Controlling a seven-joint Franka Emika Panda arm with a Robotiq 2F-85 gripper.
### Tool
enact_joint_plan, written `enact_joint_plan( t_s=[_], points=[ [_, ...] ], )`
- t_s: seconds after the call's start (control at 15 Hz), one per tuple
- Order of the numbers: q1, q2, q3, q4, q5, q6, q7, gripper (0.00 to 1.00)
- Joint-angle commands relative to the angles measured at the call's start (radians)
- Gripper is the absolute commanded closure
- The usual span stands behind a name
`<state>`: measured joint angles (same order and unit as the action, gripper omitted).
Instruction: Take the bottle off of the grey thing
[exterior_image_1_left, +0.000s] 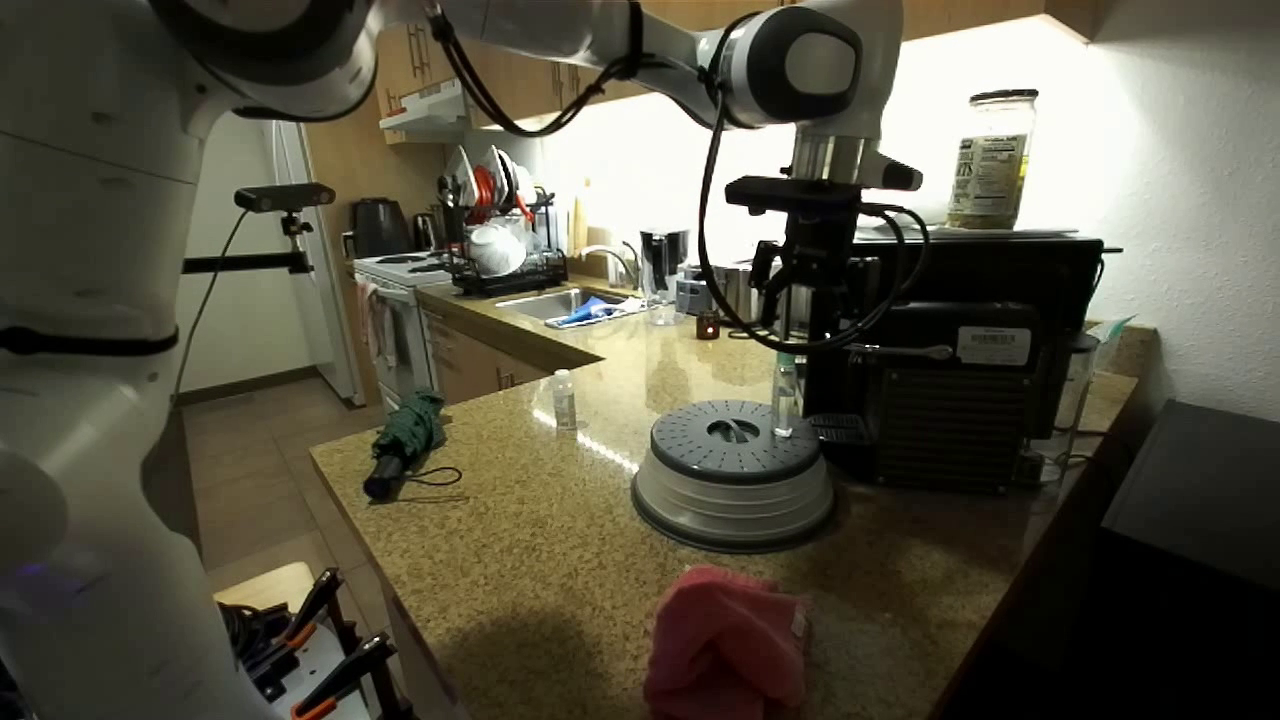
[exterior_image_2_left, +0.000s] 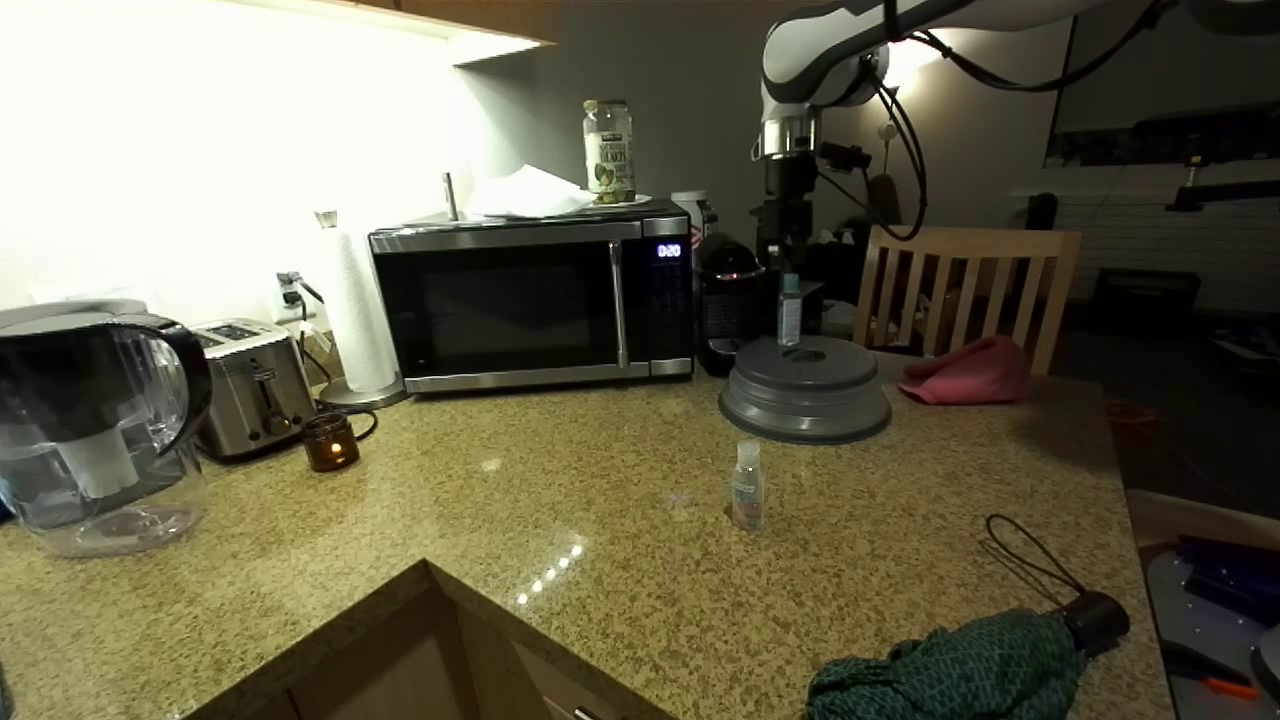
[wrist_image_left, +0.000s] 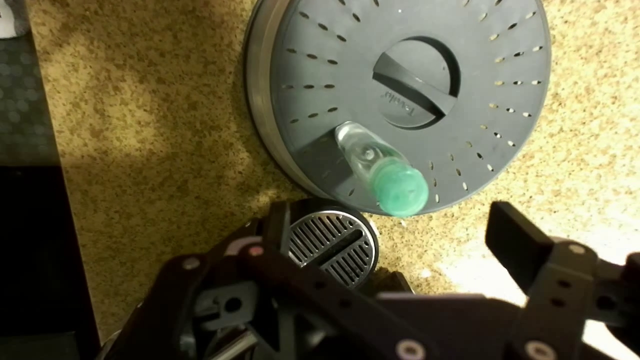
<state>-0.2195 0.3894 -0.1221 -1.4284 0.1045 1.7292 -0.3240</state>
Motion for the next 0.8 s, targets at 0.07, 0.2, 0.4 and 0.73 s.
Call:
enact_joint_plan(
  t_s=[0.07, 0.2, 0.4, 0.73],
  points=[
    [-0.006, -0.016, 0.023, -0.026, 0.012, 0.023, 0.001, 0.00],
    [-0.007, -0.015, 0.026, -0.028, 0.014, 0.027, 0.003, 0.00],
    [-0.008, -0.018, 0.024, -0.031, 0.008, 0.026, 0.004, 0.00],
    [-0.013, -0.008, 0.020, -0.034, 0.007, 0.020, 0.005, 0.00]
  ],
)
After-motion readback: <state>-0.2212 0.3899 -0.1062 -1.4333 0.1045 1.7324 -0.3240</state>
